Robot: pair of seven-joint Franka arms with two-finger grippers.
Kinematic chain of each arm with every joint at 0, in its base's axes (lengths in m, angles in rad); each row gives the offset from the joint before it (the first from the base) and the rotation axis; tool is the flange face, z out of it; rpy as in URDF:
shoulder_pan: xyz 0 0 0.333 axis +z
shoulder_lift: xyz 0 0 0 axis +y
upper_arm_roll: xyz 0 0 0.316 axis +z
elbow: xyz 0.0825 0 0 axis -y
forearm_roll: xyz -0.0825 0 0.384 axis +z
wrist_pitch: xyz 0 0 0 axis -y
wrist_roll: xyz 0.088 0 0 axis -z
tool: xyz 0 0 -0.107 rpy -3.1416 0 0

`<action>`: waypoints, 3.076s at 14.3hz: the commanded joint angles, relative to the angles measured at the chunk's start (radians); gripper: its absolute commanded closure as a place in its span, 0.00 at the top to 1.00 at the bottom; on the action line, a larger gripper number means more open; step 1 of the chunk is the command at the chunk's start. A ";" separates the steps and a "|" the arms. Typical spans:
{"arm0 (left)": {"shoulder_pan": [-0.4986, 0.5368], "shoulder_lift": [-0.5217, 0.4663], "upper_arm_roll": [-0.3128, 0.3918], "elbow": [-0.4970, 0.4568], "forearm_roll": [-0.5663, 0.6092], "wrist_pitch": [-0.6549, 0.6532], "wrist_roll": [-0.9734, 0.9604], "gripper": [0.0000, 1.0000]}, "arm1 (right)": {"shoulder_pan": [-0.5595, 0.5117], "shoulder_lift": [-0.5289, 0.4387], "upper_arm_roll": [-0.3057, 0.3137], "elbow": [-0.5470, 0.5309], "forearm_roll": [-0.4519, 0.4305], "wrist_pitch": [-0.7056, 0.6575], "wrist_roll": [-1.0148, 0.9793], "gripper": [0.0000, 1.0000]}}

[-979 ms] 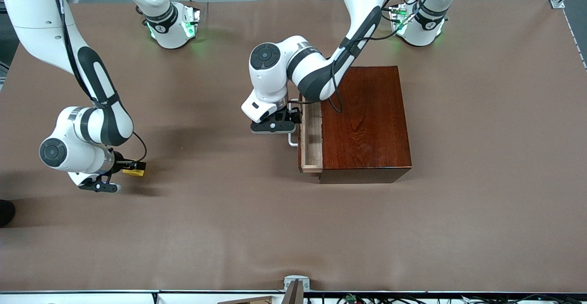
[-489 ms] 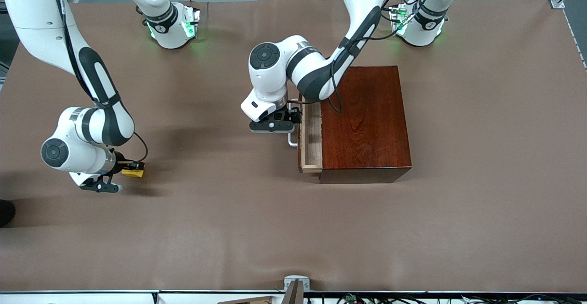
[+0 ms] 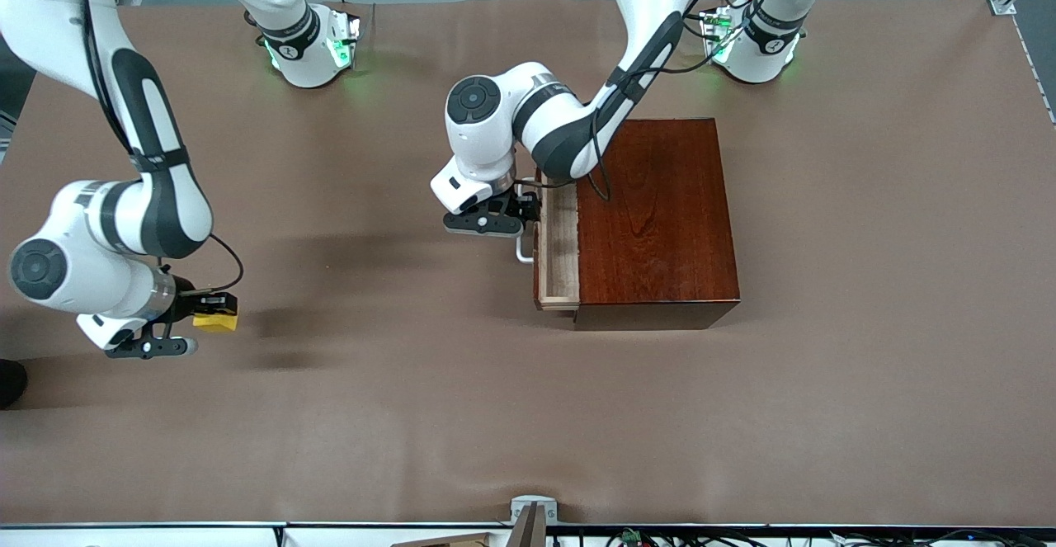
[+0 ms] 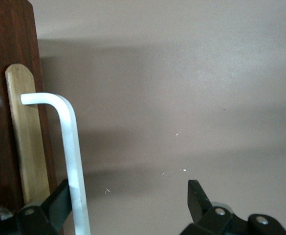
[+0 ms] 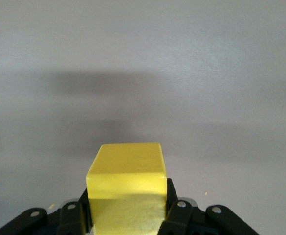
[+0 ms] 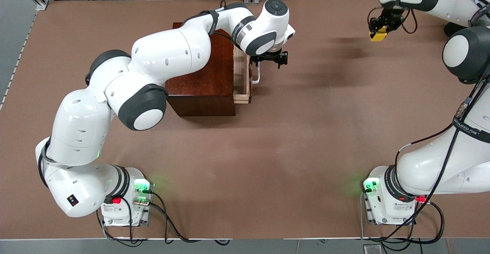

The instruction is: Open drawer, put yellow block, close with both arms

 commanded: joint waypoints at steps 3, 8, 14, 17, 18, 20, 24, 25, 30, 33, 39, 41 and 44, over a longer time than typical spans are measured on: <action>-0.022 0.042 -0.077 0.066 -0.163 0.108 0.009 1.00 | 0.061 0.001 0.008 0.194 0.006 -0.239 -0.019 0.00; -0.011 0.047 -0.065 0.066 -0.237 0.153 0.000 1.00 | 0.073 -0.014 0.088 0.251 0.008 -0.311 -0.032 0.00; -0.011 0.050 -0.068 0.066 -0.251 0.185 0.006 1.00 | 0.076 -0.037 0.121 0.251 0.017 -0.317 -0.212 0.00; -0.011 0.059 -0.068 0.066 -0.303 0.239 0.008 1.00 | 0.073 -0.037 0.120 0.251 0.043 -0.319 -0.289 0.00; -0.010 0.061 -0.068 0.066 -0.309 0.246 0.009 1.00 | 0.075 -0.039 0.120 0.251 0.043 -0.319 -0.289 0.00; -0.011 0.061 -0.069 0.066 -0.312 0.263 0.009 1.00 | 0.078 -0.039 0.121 0.251 0.043 -0.319 -0.291 0.00; -0.011 0.054 -0.063 0.064 -0.311 0.257 0.002 1.00 | 0.078 -0.039 0.120 0.251 0.043 -0.317 -0.337 0.00; -0.011 0.050 -0.063 0.064 -0.311 0.247 -0.003 1.00 | 0.078 -0.039 0.120 0.251 0.043 -0.317 -0.340 0.00; -0.004 0.021 -0.065 0.064 -0.311 0.207 -0.044 1.00 | 0.079 -0.039 0.121 0.251 0.043 -0.317 -0.360 0.00; 0.029 -0.010 -0.054 0.066 -0.309 0.132 -0.046 1.00 | 0.079 -0.039 0.121 0.251 0.043 -0.317 -0.372 0.00; 0.044 -0.086 -0.022 0.063 -0.303 -0.011 -0.052 1.00 | 0.085 -0.049 0.125 0.250 0.043 -0.317 -0.415 0.00; 0.049 -0.180 0.027 0.058 -0.301 -0.126 -0.047 1.00 | 0.087 -0.054 0.131 0.250 0.043 -0.317 -0.429 0.00; 0.133 -0.312 0.055 0.028 -0.285 -0.333 -0.032 1.00 | 0.095 -0.065 0.131 0.248 0.043 -0.317 -0.495 0.00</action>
